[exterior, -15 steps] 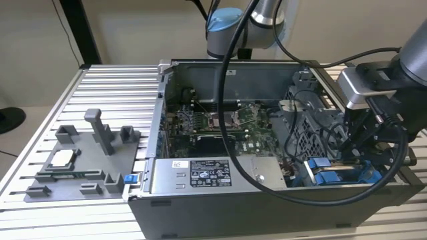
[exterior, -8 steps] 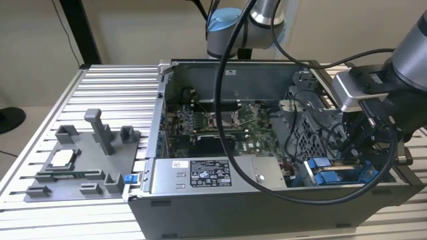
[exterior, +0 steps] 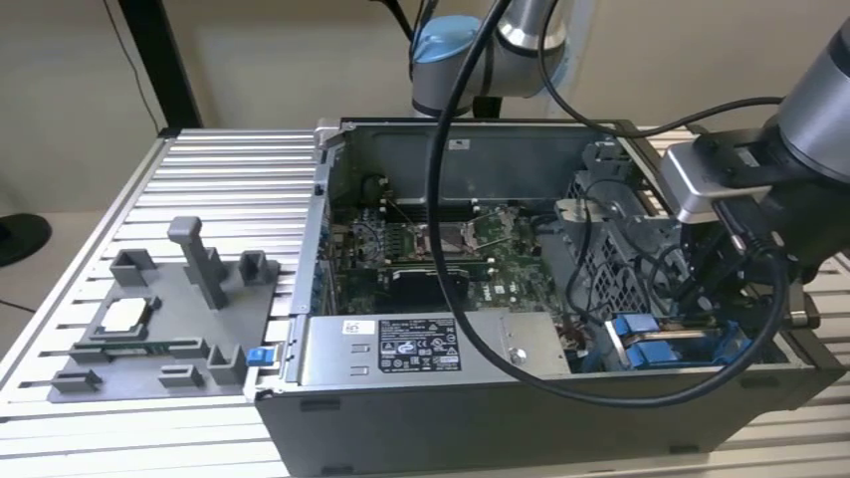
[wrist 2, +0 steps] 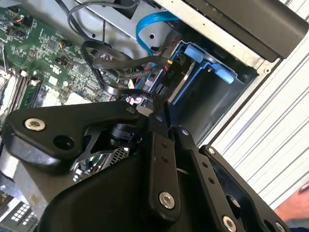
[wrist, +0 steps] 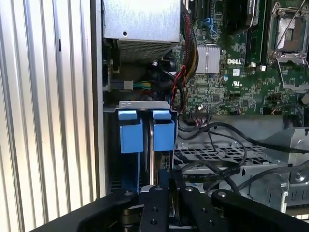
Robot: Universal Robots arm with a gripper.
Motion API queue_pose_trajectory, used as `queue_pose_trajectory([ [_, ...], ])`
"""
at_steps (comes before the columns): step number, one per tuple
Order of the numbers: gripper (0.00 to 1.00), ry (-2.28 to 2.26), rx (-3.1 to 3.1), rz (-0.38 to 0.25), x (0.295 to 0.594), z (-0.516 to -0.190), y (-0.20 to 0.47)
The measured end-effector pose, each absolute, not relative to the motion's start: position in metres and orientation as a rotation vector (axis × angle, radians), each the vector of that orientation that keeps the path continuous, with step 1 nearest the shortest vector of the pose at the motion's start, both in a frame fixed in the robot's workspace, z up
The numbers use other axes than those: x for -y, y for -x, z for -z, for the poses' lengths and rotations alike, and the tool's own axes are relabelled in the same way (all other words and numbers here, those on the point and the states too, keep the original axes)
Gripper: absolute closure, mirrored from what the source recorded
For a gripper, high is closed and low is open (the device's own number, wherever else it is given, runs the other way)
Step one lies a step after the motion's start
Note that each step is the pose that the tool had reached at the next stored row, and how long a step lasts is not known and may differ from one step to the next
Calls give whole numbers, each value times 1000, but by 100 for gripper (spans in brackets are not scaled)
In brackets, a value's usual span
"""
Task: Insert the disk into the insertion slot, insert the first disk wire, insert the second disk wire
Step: 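Insert the second disk wire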
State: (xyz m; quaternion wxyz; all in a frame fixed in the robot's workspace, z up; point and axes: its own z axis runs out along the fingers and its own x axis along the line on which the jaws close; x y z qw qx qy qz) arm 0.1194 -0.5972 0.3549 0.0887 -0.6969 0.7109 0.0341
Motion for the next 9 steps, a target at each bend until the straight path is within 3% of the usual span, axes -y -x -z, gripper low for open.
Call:
queue_pose_trajectory([
  [9, 100, 2071, -2112, -94, 594, -351, -119],
])
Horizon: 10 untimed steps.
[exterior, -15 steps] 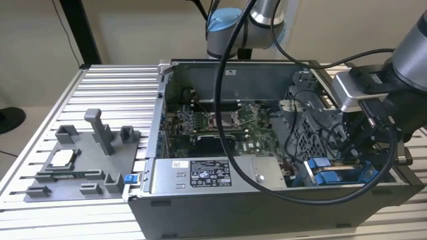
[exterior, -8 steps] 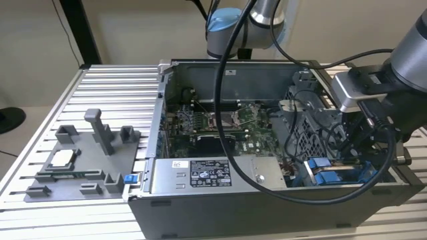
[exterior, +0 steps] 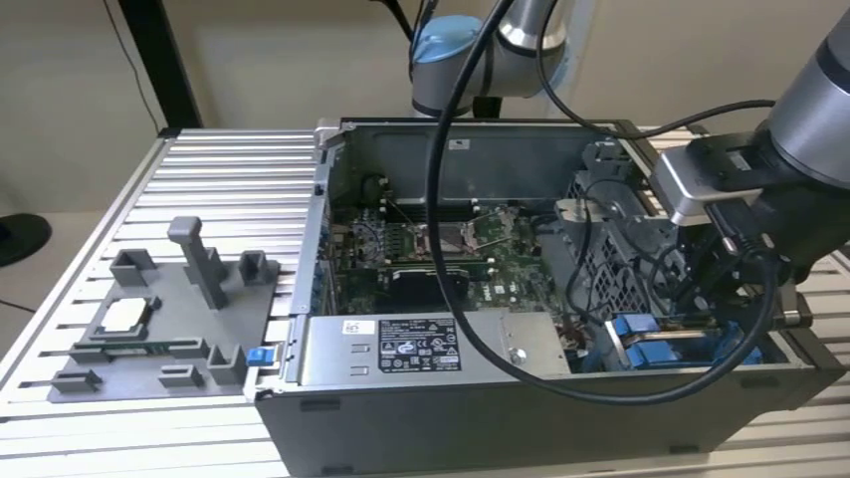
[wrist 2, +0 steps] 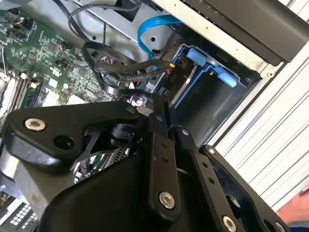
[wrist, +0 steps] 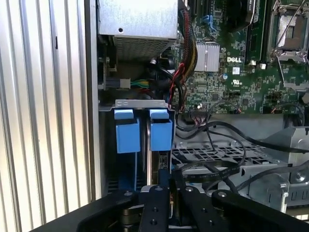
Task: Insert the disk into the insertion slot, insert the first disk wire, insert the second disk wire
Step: 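Insert the second disk wire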
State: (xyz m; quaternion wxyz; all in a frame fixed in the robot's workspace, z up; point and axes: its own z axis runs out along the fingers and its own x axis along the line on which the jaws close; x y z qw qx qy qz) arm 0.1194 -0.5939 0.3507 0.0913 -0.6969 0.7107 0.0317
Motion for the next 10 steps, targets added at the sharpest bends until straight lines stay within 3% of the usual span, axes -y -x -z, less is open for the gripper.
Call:
queue_pose_trajectory([
  [10, 100, 2068, -2109, -89, 594, -347, -121],
])
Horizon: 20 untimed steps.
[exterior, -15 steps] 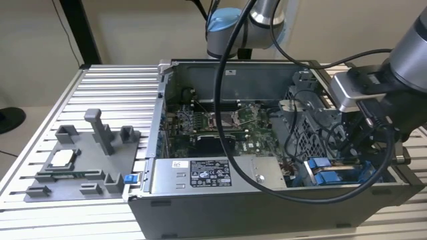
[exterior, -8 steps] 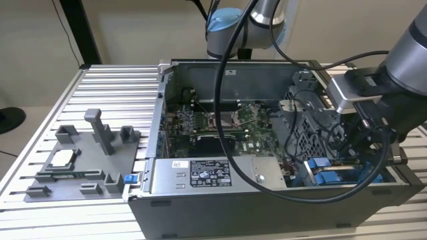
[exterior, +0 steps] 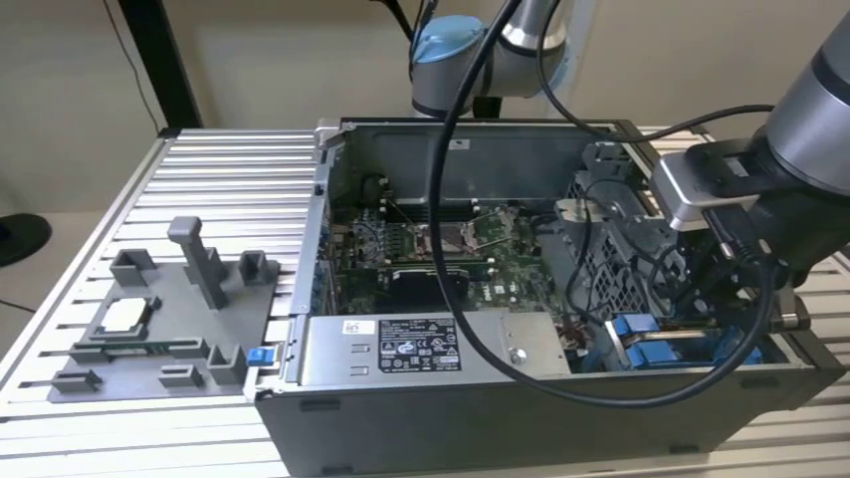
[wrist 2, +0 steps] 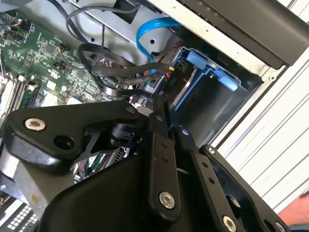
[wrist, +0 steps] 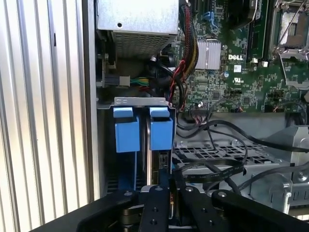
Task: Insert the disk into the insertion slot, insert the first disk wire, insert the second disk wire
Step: 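Insert the second disk wire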
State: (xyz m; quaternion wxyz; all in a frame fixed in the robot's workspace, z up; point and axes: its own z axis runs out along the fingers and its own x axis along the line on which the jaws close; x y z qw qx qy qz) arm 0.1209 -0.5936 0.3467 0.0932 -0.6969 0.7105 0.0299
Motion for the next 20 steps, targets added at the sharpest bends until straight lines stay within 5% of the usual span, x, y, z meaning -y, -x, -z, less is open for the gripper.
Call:
queue_pose_trajectory([
  [20, 100, 2066, -2106, -84, 594, -338, -121],
])
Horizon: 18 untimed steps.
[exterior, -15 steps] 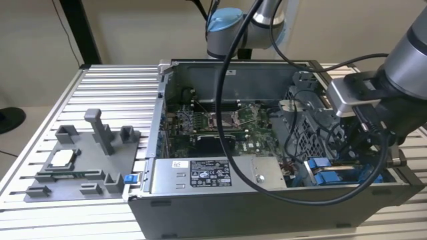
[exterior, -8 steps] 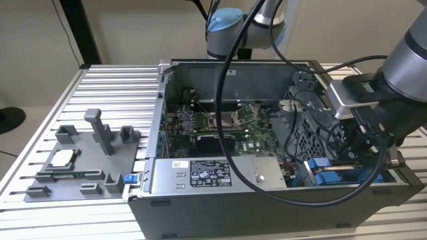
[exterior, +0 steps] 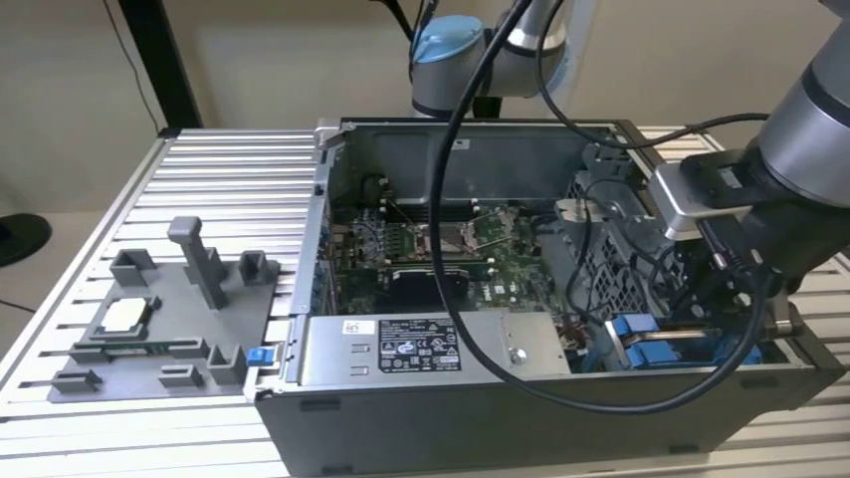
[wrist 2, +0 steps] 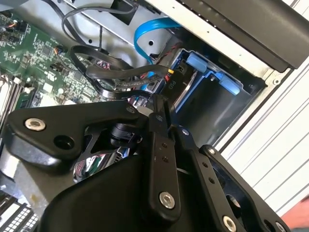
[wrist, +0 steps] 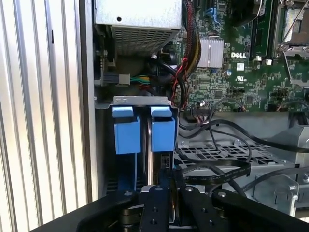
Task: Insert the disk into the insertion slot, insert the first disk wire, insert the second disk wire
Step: 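Insert the second disk wire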
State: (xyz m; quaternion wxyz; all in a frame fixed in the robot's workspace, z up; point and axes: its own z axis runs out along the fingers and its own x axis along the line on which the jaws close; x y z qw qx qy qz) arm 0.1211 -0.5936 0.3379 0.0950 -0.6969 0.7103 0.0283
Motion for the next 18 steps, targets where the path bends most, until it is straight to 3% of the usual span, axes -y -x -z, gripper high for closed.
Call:
queue_pose_trajectory([
  [8, 100, 2064, -2104, -85, 593, -331, -121],
  [9, 0, 2065, -2104, -85, 594, -332, -121],
  [18, 0, 2066, -2107, -87, 594, -370, -121],
])
